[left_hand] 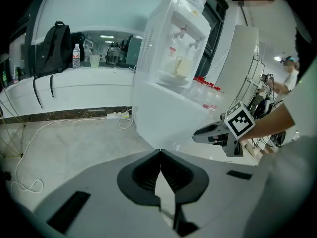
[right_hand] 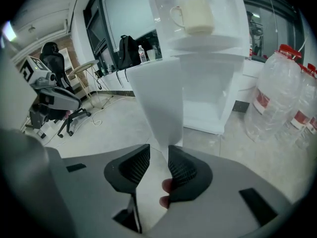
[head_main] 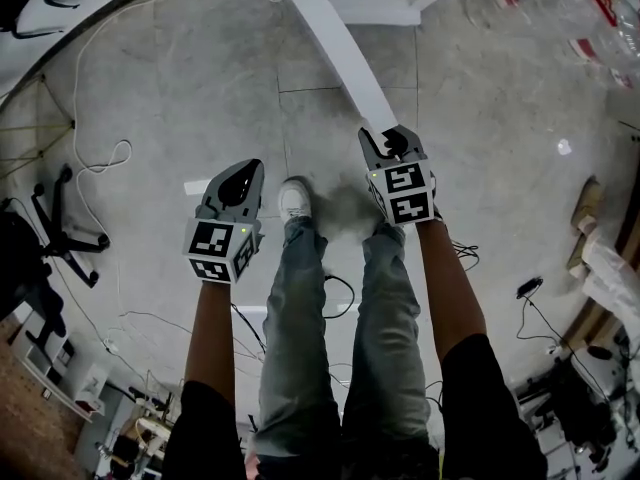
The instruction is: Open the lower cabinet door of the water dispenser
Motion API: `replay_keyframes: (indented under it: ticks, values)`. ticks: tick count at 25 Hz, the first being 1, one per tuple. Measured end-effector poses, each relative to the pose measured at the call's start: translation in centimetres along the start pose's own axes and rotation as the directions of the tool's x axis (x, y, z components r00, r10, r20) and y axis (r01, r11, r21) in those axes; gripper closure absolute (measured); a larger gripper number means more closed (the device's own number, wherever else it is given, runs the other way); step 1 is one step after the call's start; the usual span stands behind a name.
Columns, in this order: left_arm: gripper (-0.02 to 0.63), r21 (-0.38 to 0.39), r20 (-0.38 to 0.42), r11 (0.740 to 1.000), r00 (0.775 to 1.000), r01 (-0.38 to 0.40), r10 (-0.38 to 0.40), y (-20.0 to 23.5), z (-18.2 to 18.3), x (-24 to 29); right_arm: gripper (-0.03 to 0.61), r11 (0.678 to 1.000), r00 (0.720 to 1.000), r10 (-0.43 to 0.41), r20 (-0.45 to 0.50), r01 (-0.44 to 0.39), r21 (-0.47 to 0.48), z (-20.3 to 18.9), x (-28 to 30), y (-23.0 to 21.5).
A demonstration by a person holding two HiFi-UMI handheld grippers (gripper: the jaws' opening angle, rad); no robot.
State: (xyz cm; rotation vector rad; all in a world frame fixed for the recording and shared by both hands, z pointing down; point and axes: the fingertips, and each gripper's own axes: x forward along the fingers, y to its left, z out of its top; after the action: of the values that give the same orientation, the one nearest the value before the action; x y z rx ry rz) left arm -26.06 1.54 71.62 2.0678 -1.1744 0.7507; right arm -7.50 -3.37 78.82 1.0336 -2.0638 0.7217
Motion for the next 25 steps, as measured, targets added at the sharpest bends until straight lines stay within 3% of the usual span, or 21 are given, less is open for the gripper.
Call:
replay_keyframes:
  ticks: [16, 25]
  values:
    - [0.601, -0.008, -0.026, 1.0, 1.0, -0.011, 0.011, 1.8, -0.8, -2.3, 0.48, 0.982, 0.983, 0.182, -0.022, -0.183, -0.052, 1.2, 2.1, 10.2]
    - [0.601, -0.023, -0.036, 1.0, 0.999, -0.019, 0.018, 2.1, -1.3, -3.6, 0.474, 0.975, 0.974, 0.222, -0.04, -0.222, -0.017, 1.4, 3.2, 12.2]
